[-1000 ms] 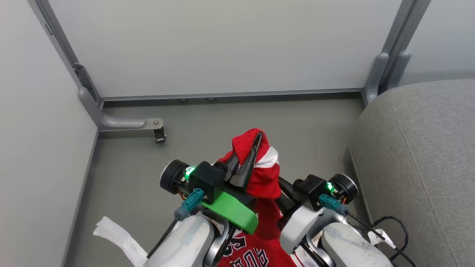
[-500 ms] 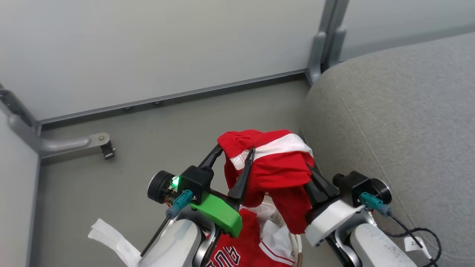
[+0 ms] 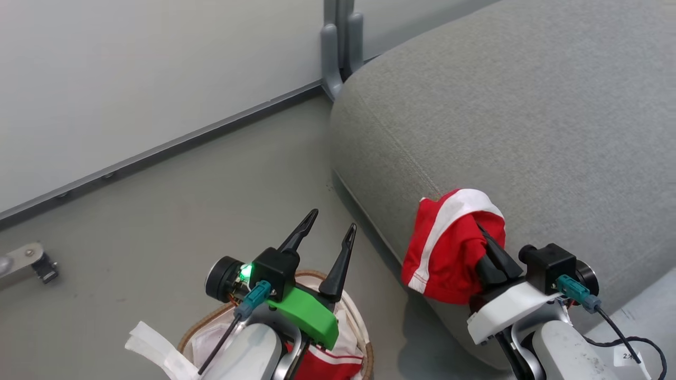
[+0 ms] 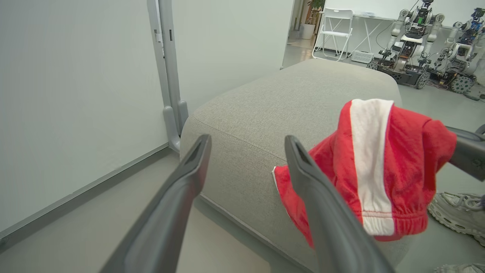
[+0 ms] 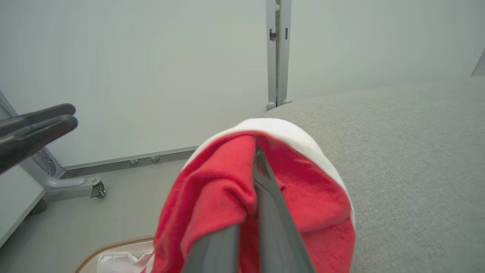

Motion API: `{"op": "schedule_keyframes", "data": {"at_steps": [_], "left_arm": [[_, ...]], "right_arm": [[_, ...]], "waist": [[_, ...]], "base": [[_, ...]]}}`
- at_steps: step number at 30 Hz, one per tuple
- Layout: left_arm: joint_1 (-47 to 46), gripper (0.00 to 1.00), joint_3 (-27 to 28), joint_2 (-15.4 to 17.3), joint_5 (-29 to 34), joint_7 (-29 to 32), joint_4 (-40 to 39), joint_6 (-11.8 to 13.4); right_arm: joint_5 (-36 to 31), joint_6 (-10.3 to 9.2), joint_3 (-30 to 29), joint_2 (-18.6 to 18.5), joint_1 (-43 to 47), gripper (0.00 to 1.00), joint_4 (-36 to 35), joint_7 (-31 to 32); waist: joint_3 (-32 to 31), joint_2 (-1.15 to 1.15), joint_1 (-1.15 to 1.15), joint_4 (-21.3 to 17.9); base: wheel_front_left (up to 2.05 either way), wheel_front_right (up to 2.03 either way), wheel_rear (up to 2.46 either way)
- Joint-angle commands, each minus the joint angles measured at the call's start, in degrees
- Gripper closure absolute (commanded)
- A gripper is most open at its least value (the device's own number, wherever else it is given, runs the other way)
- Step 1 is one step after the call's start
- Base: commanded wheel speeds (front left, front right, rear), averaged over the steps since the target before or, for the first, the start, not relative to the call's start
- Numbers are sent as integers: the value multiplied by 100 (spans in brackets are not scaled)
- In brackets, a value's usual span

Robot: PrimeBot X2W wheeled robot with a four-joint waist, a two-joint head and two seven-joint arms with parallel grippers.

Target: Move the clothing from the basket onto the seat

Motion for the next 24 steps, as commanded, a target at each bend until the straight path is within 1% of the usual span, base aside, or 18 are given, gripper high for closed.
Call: {"op": "schedule_keyframes", "data": {"at_steps": [1, 5, 9, 13, 17, 19, 21, 24], "left_arm": [[91, 0, 4, 28, 13, -1, 22, -38], [62, 0, -43, 31, 40, -1, 81, -87], [-112, 0, -89, 31, 117, -1, 217, -123], [-285, 0, -101, 31, 250, -1, 353, -161], [-458, 0, -84, 31, 307, -1, 436, -196], [-552, 0, -90, 29, 269, -1, 441, -220], [-653, 0, -97, 30, 280, -1, 417, -229], [-764, 0, -80, 30, 332, -1, 423, -240]], "right_arm": [[-35, -8, -19, -47, 5, 100, 20, -28], [-68, -8, -85, -179, -276, 100, 173, -28], [-140, -8, -159, -450, -897, 100, 339, -28], [-274, -8, -213, -805, -1809, 100, 539, -28], [-308, -8, -318, -1165, -2762, 100, 897, -28], [-394, -8, -320, -1390, -3205, 100, 1170, -28], [-515, -8, -452, -1612, -3691, 100, 1461, -28], [-727, -8, -649, -1842, -4170, 100, 1898, -27]], "waist": [[192, 56, 0, -419], [369, 56, 0, -429], [681, 56, 0, -287], [1067, 56, 0, -37], [1449, 56, 0, 261], [1616, 56, 0, 427], [1795, 56, 0, 597], [1992, 56, 0, 794]], "base": [[0, 0, 0], [0, 0, 0], [0, 0, 0], [0, 0, 0], [0, 0, 0], [0, 0, 0], [0, 0, 0], [0, 0, 0]]}}
